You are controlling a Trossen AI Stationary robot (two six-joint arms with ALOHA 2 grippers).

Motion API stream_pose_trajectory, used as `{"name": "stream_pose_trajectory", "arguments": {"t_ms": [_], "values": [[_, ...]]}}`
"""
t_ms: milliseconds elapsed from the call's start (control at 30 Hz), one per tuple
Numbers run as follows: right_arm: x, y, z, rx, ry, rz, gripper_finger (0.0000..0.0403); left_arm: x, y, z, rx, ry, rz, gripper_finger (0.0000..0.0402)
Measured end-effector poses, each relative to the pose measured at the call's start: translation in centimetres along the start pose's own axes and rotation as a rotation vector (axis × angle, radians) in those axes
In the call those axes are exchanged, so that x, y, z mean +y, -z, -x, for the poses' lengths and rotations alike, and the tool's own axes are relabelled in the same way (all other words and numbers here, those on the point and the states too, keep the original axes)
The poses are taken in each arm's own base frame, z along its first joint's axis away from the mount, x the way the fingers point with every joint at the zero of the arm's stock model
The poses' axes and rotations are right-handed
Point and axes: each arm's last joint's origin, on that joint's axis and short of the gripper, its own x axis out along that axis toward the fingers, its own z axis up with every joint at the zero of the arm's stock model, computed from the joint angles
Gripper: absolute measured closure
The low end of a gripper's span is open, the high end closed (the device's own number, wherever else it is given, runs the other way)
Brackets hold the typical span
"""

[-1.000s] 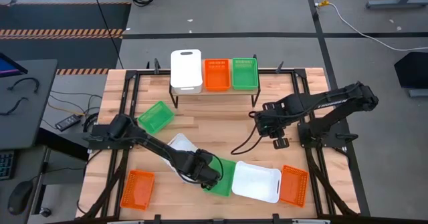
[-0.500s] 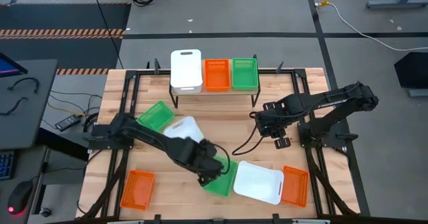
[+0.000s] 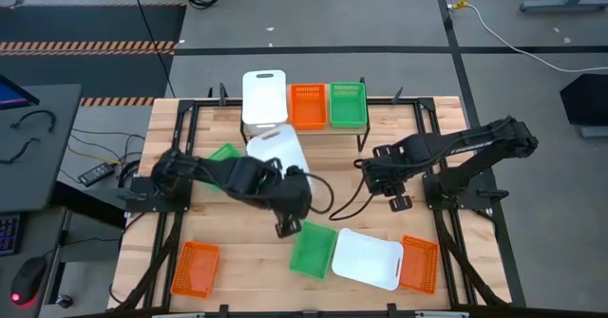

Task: Stack baskets on shelf by color
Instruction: Stack the left white bin on top of the white bin on the shelf

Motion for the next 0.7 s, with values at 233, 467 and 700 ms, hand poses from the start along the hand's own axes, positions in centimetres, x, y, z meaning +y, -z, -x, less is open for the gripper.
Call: {"name": "stream_pose_trajectory", "arguments": {"t_ms": [233, 467, 700], "values": [[0.2, 0.5, -2.7, 0.028, -0.009, -0.024, 0.0279, 3.6, -1.7, -0.8, 0.002, -0.047, -0.054, 0.0400], [0.4, 0.6, -6.0, -0.023, -0.009, -0.050, 0.0279, 6.3, -1.7, 1.8, -0.054, -0.043, -0.155, 0.0399], [-0.3, -0.9, -7.4, -0.223, 0.006, -0.025, 0.0279, 11.2, -1.2, 5.3, -0.135, -0.077, -0.189, 0.0397]]}}
